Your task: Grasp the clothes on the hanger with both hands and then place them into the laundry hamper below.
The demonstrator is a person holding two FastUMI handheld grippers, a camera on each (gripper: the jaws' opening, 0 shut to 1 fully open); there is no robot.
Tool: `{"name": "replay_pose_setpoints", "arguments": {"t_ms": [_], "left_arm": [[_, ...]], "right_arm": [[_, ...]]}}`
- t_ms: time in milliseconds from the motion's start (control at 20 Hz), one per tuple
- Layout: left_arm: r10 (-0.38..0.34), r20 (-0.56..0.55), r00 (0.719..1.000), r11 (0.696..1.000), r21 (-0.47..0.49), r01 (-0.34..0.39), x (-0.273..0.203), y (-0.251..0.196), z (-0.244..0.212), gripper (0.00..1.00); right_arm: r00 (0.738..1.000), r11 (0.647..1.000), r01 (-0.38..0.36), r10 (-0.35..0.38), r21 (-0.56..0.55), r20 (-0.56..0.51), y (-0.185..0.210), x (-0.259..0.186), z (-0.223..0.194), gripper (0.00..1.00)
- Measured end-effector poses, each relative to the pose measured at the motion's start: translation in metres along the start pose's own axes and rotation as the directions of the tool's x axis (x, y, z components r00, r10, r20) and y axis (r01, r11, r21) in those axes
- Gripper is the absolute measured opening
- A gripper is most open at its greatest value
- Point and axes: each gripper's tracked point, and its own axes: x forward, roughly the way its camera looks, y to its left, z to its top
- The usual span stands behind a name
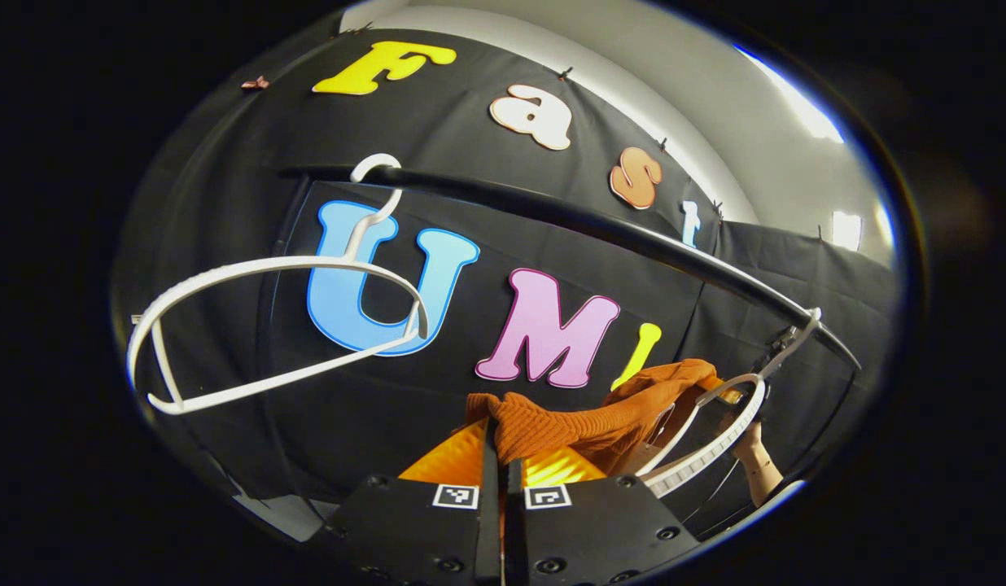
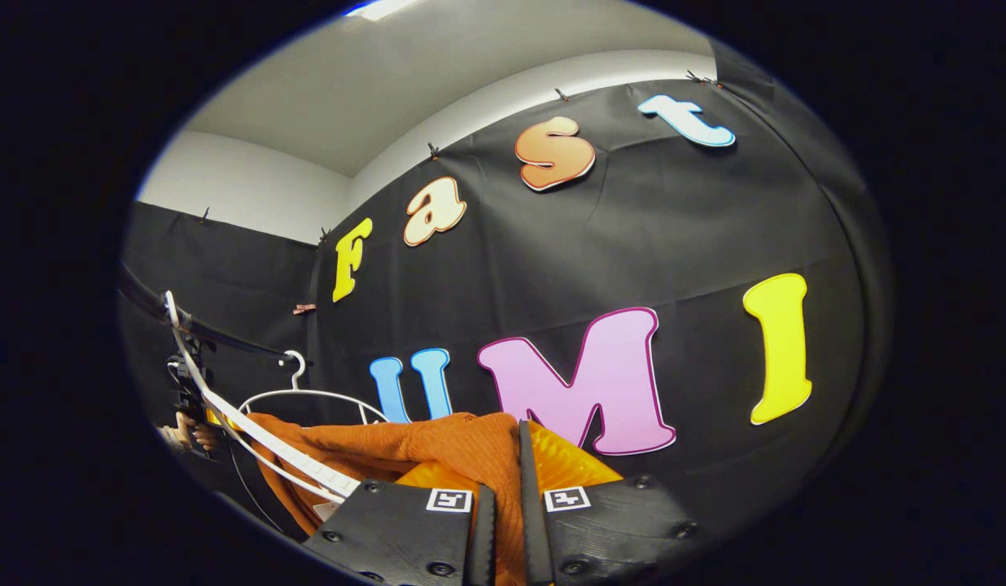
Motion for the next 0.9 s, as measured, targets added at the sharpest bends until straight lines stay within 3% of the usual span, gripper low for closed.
{"name": "replay_pose_setpoints", "arguments": {"t_ms": [50,400,700,800,900], "left_arm": [[-0.01,-0.006,1.0,1.0,-0.003,0.01,0.003,-0.001,0.0,0.06],[-0.013,-0.076,0.997,1.0,0.024,0.015,0.004,-0.004,0.004,0.06],[0.0,-0.035,0.999,1.0,0.019,0.001,-0.014,-0.003,0.025,0.06],[0.017,-0.042,0.999,1.0,0.01,-0.017,-0.014,0.004,0.017,0.06],[0.034,-0.062,0.997,0.999,-0.002,-0.034,-0.005,0.009,-0.001,0.06]], "right_arm": [[1.0,1.0,0.0,0.0,0.018,-0.005,-0.003,0.002,-0.001,0.18],[0.999,1.0,-0.016,0.016,0.0,-0.041,0.003,-0.002,0.002,0.18],[0.996,0.996,-0.078,0.076,-0.044,-0.041,0.028,-0.001,0.005,0.17],[0.996,0.996,-0.08,0.079,-0.033,-0.049,0.022,0.005,-0.004,0.13],[0.994,0.997,-0.069,0.067,-0.021,-0.084,0.011,0.011,-0.024,0.18]]}}
